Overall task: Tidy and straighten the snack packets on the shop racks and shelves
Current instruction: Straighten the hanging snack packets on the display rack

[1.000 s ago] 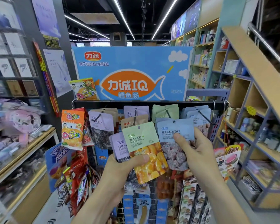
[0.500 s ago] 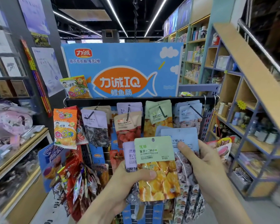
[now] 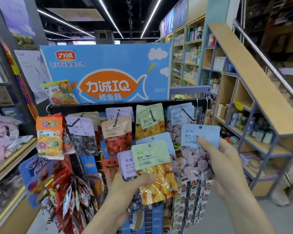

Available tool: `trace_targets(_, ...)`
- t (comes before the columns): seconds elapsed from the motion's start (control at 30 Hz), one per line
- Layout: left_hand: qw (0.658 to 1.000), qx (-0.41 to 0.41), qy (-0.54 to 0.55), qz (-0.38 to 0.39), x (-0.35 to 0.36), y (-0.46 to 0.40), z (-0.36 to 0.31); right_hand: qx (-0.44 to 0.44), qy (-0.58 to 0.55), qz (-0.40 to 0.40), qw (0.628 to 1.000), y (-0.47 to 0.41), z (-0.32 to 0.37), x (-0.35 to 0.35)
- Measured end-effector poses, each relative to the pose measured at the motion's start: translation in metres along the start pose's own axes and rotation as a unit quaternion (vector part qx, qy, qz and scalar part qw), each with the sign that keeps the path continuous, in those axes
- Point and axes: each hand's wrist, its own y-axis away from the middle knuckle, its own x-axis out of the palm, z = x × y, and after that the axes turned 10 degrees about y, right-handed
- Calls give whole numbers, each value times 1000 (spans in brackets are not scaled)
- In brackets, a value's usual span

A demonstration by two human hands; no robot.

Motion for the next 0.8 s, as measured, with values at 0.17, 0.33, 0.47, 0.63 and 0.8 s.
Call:
trace_targets(0.17,1000,8,4,-8,-1,0,-2,-2,51,-21,998,-20,11,-1)
trace_targets(0.33,1000,24,3,4,2,1,-1,39,57,-6,998,-39,12,3)
trace_targets(0.47,999,29,4,14,3,3,-1,55,42,5,998,-48,11,0)
trace_targets(0.63,999,32,5,20,3,3,-1,55,65,-4,996,-73,1,15)
trace_targets(0.8,999,37,-10,28,3,4,-2,32,126,-43,991,-106,-7,29)
